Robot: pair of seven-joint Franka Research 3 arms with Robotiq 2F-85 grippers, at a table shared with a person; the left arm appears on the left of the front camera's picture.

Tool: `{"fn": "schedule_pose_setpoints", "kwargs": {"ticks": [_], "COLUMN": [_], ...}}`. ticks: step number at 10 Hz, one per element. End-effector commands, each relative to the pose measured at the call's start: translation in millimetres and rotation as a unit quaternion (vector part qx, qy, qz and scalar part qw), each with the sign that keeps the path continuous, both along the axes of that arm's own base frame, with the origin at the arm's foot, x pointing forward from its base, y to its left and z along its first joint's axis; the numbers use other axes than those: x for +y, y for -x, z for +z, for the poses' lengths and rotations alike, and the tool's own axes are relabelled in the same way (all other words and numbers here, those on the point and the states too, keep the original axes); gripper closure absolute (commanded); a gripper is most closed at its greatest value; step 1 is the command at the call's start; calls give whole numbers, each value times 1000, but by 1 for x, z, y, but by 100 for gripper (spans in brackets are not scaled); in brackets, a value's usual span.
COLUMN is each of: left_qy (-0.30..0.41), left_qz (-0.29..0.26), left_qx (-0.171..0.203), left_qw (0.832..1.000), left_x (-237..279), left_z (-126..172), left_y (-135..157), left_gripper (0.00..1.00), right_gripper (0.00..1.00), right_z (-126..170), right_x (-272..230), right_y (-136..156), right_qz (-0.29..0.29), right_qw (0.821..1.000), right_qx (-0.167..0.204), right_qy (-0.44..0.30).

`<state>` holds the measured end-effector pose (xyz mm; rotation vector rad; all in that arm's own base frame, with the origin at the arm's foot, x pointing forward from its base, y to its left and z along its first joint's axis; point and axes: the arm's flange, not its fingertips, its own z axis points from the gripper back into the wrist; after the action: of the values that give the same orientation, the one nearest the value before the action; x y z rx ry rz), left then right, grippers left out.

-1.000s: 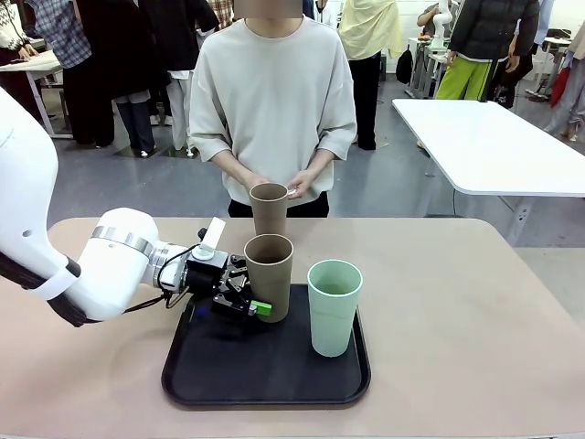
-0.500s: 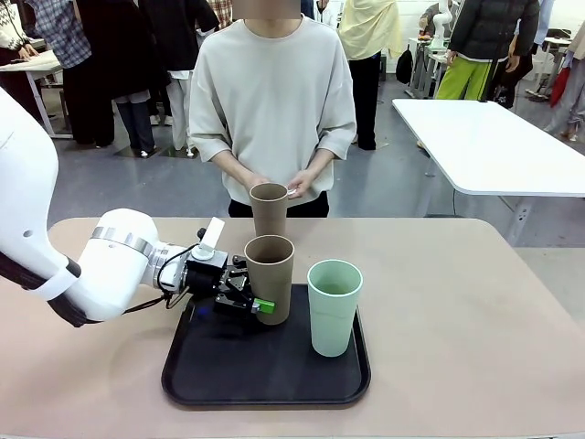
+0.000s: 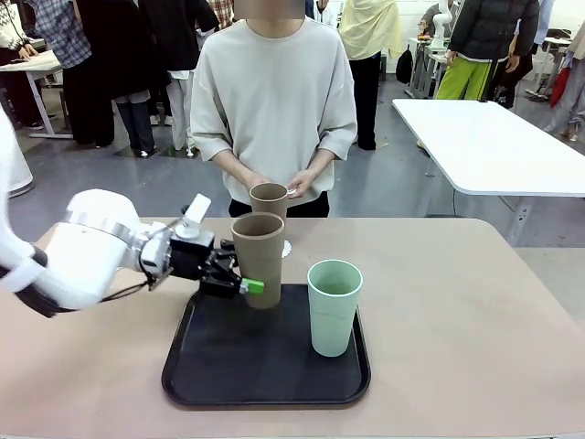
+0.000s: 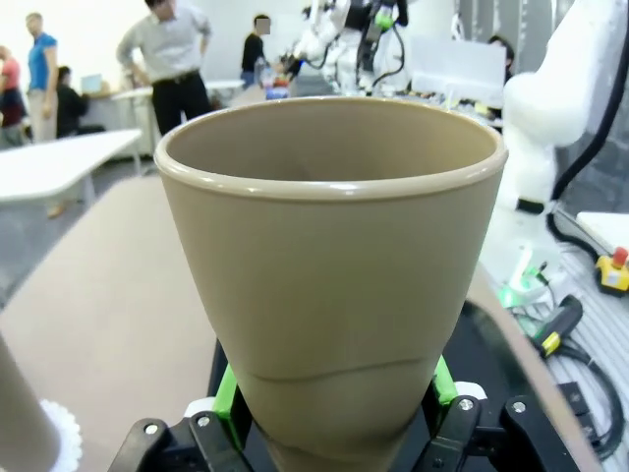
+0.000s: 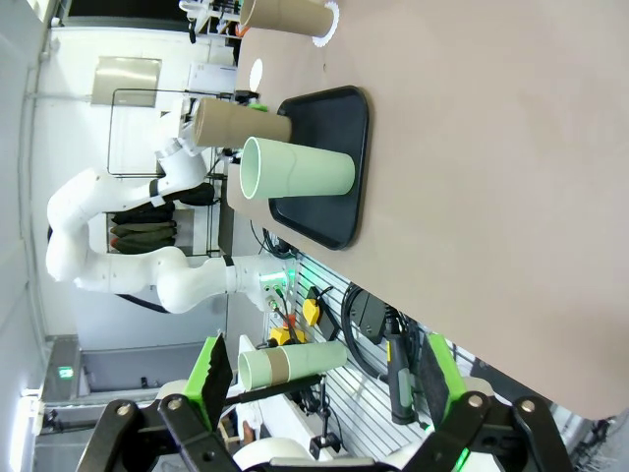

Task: Place coasters on the table and set cups on them.
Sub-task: Take one Reusable plastic cup from the Flat Tray and place it on a coaster set by the human.

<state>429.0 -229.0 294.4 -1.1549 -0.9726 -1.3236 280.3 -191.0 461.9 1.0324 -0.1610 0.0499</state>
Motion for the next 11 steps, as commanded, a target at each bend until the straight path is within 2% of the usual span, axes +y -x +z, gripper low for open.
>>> {"fn": "schedule_pose_setpoints", "kwargs": {"ticks": [1,3,5,8,9,11], "left_qy": [-8,-25,-30,-35,-23,-23], "left_qz": [-3,0,4,12,14,14], "left_qx": [-9,-24,-24,-2,-30,-30], "left_qw": [1000,999,999,999,999,999], "left_x": [25,36,42,45,40,40], "left_z": [69,119,153,167,169,169], "left_y": [28,47,63,68,62,62], "left_gripper": [100,100,100,100,100,100], "right_gripper": [0,0,0,0,0,0], "right_z": [0,0,0,0,0,0], "right_x": [0,0,0,0,0,0], "right_y": [0,0,0,0,0,0], "right_qz": [1,1,1,1,1,1], "right_qw": [1000,1000,1000,1000,1000,1000], "right_qx": [-1,-1,-1,-1,-1,-1], "right_qy": [-2,-2,-2,-2,-2,-2]}}
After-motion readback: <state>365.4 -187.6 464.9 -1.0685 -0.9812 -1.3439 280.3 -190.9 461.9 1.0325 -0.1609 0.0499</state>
